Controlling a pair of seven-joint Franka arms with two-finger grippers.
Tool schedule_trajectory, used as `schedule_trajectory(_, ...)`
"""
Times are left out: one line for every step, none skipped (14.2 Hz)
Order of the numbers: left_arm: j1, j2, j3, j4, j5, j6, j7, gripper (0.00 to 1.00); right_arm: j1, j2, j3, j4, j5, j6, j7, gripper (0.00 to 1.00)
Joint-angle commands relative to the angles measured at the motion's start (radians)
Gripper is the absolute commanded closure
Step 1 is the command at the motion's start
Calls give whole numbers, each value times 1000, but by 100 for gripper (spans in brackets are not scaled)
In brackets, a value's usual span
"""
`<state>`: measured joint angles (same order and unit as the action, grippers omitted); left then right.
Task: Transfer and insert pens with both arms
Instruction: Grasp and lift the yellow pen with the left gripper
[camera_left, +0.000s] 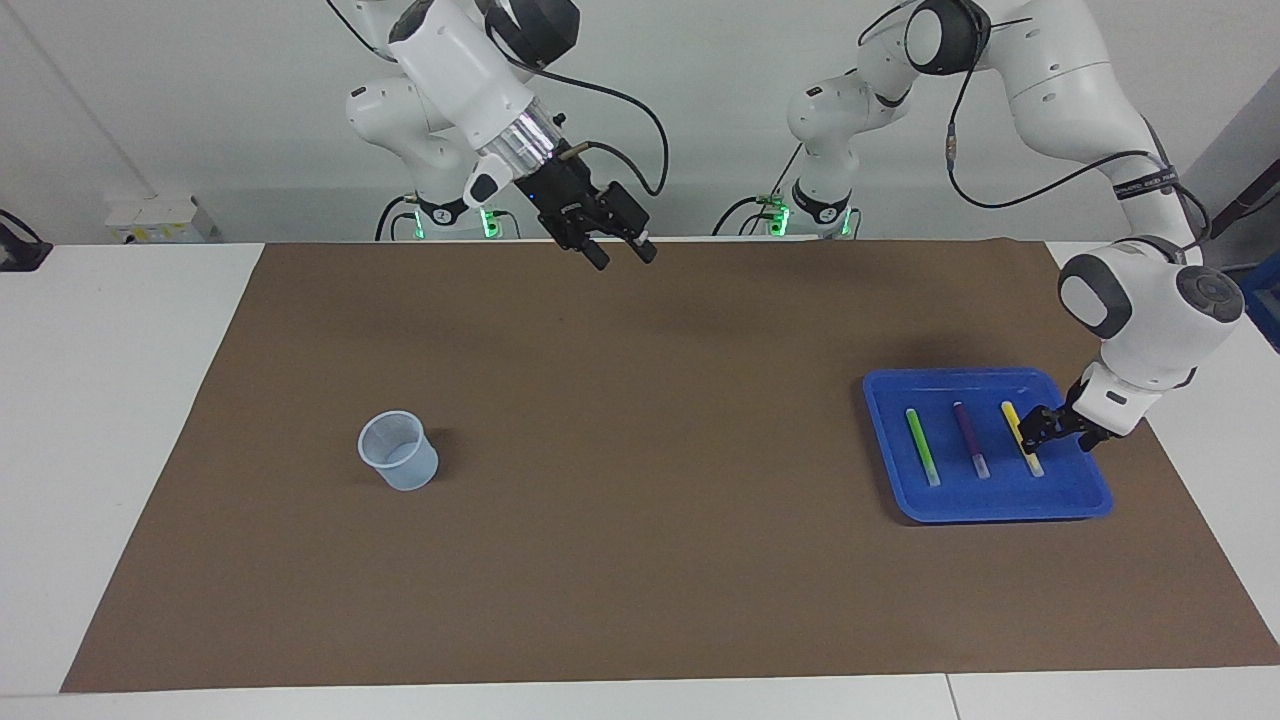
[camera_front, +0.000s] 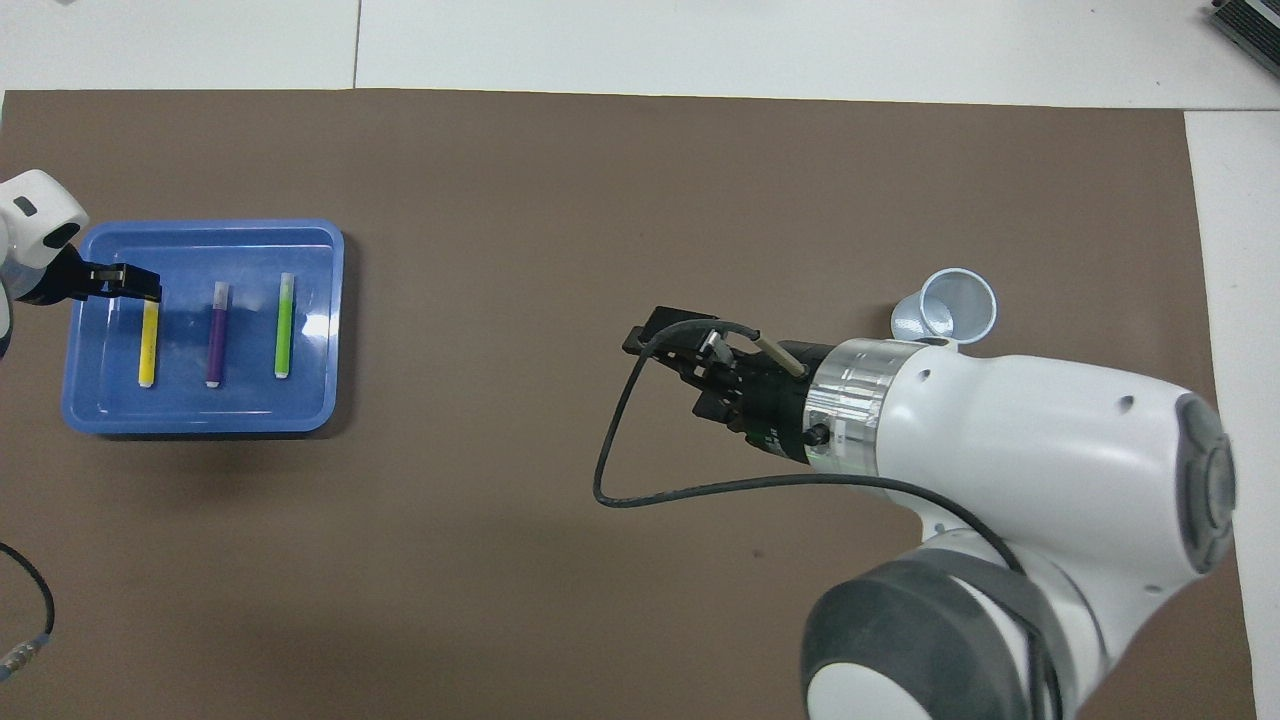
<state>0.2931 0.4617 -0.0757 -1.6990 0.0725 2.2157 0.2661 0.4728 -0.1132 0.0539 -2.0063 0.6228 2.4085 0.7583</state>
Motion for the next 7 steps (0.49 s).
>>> schedule_trajectory(6, 31, -3, 10, 16, 16, 36, 10, 52, 72, -3, 32, 23, 104, -7, 0)
schedule_trajectory(8, 43, -1, 9, 18, 41, 71, 12, 52, 82, -3, 40, 23, 110, -13, 0)
schedule_trajectory(11, 67, -1, 13, 20, 65, 114, 13, 52, 86, -3, 43, 23, 112, -17, 0)
schedule_trajectory(14, 77, -1, 16, 18, 70, 123, 14, 52, 86, -5, 43, 17, 113, -19, 1)
schedule_trajectory(12, 77, -1, 19, 15, 56, 124, 16, 52, 89, -5, 43, 8, 116, -51, 10)
schedule_trajectory(14, 77, -3, 24, 15, 38, 124, 17, 49, 99, -5, 43, 6, 116, -98, 19)
schedule_trajectory(14, 77, -4, 30, 12, 20, 124, 18, 43, 112, -5, 49, 6, 122, -137, 26)
